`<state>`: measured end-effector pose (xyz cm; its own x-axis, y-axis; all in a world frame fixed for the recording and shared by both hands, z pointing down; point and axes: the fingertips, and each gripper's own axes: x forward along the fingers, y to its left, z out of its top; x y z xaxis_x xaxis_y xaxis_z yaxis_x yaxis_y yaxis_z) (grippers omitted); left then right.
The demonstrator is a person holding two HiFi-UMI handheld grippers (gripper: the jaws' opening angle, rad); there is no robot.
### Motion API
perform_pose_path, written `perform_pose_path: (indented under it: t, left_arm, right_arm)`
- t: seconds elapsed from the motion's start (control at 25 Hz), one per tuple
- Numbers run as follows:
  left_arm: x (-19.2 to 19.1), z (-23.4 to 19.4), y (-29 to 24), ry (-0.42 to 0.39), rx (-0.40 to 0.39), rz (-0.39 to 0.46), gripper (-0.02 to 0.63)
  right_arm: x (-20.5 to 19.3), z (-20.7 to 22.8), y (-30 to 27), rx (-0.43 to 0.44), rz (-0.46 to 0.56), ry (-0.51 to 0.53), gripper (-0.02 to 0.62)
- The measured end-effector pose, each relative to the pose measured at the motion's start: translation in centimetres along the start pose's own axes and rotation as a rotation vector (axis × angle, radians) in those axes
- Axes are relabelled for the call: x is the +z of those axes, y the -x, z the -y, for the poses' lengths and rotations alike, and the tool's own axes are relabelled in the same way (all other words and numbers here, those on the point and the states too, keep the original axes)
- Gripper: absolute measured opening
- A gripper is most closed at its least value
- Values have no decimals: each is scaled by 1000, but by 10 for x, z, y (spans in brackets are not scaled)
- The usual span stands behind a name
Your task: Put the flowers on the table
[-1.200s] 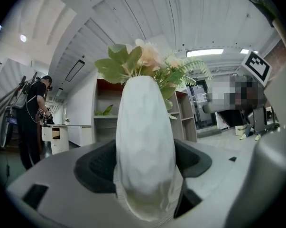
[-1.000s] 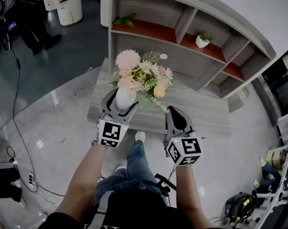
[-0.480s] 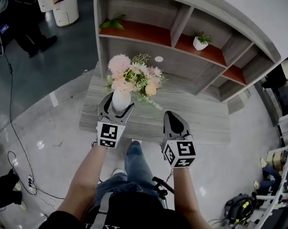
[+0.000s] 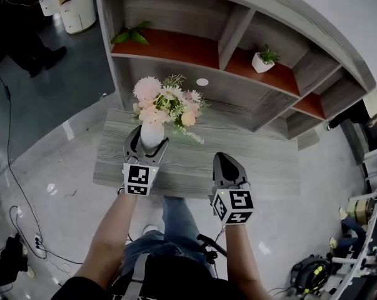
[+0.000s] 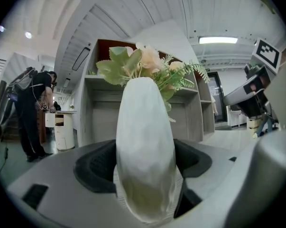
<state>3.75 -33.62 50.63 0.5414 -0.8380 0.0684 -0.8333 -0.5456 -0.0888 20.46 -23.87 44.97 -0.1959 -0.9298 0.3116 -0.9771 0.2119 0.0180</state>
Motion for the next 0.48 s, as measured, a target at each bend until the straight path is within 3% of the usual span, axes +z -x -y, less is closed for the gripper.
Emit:
perform_pose_path:
  t: [0.48]
  left_arm:
    - [-32, -2, -52, 24, -4, -34, 374]
  right_arm:
    - [-22, 1, -32, 30, -61, -13, 17]
